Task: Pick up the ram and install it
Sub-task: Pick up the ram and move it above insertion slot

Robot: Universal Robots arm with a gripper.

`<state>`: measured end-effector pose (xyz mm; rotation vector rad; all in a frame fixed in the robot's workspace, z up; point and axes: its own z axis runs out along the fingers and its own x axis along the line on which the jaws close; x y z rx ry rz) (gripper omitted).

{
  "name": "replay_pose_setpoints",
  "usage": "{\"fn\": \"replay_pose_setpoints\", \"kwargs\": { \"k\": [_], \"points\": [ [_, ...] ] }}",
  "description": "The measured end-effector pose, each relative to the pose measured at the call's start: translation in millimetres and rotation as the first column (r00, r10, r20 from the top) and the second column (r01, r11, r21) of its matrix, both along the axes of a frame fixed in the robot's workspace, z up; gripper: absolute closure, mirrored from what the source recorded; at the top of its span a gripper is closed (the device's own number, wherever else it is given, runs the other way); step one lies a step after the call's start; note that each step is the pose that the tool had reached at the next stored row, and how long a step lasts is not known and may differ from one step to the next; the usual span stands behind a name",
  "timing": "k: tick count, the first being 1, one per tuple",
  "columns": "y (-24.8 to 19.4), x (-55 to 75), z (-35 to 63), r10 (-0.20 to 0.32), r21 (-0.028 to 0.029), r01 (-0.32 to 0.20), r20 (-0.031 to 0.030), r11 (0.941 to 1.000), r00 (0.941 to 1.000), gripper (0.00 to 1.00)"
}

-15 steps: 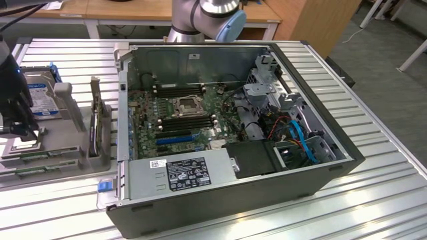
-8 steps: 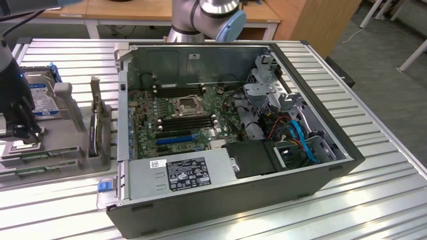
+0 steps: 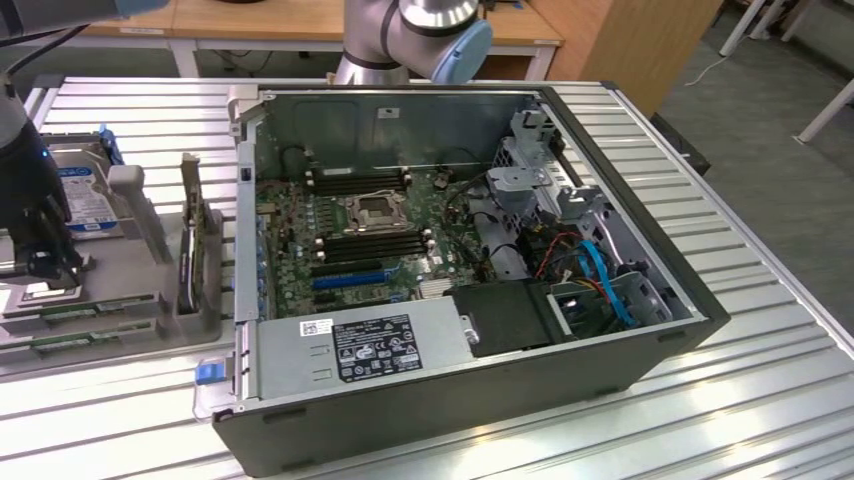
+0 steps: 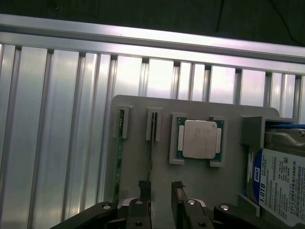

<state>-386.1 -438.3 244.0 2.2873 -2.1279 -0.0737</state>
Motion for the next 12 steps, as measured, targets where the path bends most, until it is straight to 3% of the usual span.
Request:
{"fn": "replay_pose_setpoints", "kwargs": {
  "k": [4, 12],
  "points": [
    [-0.8, -0.1, -0.2, 0.0, 0.0002, 0.0, 0.0003, 1.0, 1.0, 0.69],
    [-8.1, -0.4, 0.0, 0.0, 0.0, 0.0, 0.0001, 1.0, 1.0, 0.69]
  ]
}}
